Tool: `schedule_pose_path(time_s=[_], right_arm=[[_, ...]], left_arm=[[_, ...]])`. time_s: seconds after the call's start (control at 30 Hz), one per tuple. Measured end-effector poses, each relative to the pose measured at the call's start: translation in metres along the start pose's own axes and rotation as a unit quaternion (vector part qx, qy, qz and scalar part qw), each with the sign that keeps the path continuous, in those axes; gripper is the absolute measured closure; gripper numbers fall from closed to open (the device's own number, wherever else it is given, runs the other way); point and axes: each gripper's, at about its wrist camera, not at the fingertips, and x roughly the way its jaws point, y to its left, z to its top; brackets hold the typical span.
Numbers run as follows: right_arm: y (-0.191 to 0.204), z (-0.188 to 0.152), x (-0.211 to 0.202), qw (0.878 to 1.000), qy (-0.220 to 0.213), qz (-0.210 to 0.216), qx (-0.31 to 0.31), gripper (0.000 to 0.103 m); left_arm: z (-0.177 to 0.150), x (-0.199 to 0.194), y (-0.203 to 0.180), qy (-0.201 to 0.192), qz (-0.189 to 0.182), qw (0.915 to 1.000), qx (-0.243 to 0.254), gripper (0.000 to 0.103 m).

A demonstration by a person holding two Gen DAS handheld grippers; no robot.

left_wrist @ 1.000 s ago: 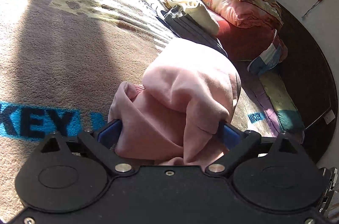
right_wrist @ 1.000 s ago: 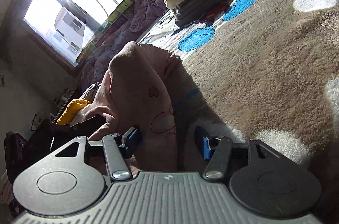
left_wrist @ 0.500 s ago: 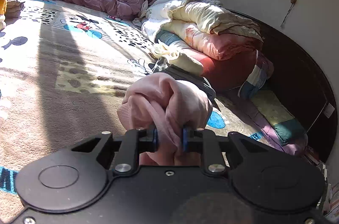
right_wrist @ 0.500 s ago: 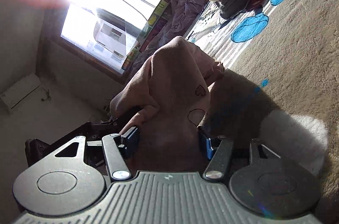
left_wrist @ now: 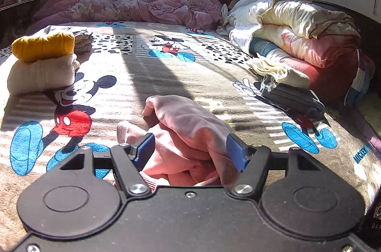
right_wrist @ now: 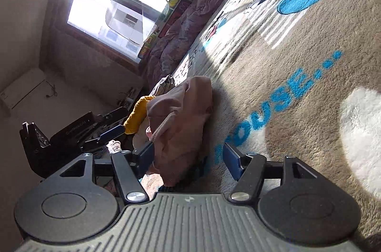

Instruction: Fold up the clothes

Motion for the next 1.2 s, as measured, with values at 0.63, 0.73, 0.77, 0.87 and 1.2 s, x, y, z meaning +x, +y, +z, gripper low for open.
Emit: schedule_pose_path(time_s=[0.63,0.73,0.77,0.87,1.2], right_arm=[[0.059,-0.031,0.081,0.98,0.032,-0.075,-0.181,0.037],[0.047,-0.03,0.094,0.979,0.049,-0.096,-0.171,0.057],[0.043,-0.028,0.095,0.982,0.05,-0.088,-0.157,0.063],[0.034,-0.021,0.092,0.99,0.044,-0.06,-0.117,0.08],[0.025,0.002,0.058,0.998,-0.006,0.052,-0.026,0.085]], left_arm=[[-0.042,0.001,0.064,0.0,-0.024,0.9966,-0.078,0.037],[-0.04,0.013,0.069,0.001,-0.044,0.9965,-0.072,0.035],[-0.041,0.017,0.07,0.003,-0.049,0.9961,-0.073,0.034],[-0.043,0.025,0.07,0.009,-0.065,0.9943,-0.084,0.047],[-0.025,-0.027,0.083,-0.085,-0.077,0.9831,-0.142,0.097]])
